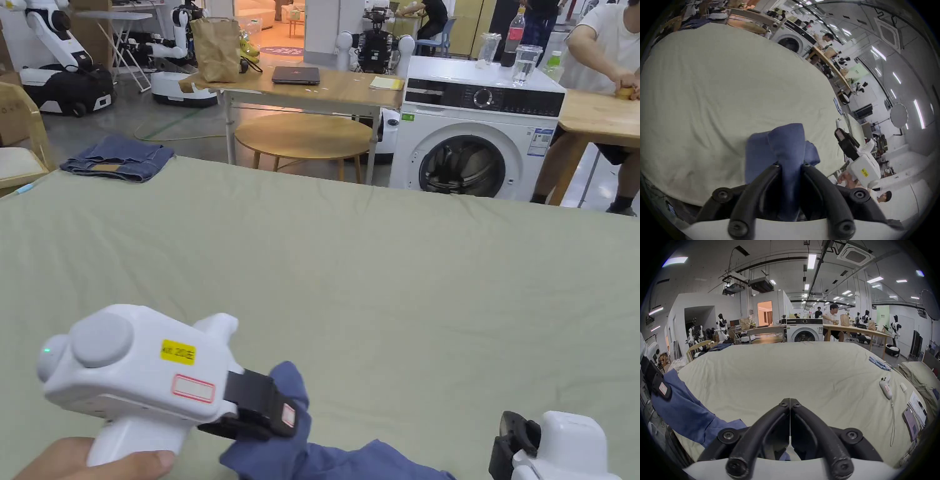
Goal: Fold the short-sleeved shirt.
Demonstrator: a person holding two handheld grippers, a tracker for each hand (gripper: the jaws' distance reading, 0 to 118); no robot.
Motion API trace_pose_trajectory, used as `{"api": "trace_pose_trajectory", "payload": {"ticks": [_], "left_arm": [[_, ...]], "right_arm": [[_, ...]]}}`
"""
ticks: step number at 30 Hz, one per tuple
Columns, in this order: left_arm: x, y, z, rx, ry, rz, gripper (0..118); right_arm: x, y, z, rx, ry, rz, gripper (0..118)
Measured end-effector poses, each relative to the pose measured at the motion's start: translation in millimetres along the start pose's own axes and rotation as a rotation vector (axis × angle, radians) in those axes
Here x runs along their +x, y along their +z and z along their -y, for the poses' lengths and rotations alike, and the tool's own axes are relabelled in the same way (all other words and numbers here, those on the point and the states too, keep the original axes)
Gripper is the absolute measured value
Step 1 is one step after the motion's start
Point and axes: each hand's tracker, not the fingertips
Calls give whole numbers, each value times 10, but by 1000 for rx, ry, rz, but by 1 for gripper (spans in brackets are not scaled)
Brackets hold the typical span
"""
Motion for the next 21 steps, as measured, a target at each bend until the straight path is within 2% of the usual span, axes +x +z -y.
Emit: {"api": "trace_pose_trajectory", "payload": {"ticks": [8, 16, 17, 19, 21], "left_arm": [[348, -1033, 22, -119, -7, 8, 8], [471, -1842, 169, -195, -35, -91, 9], [456, -1880, 169, -193, -33, -97, 16], [392, -1887, 156, -214, 13, -25, 40], [424, -1787, 169, -217, 23, 37, 51]], "right_arm": [[159, 55, 25, -3, -21, 37, 0], [285, 109, 57, -9, -31, 70, 0], [292, 111, 60, -9, -32, 72, 0], [299, 116, 63, -12, -33, 75, 0], [308, 120, 68, -14, -31, 76, 0]]}}
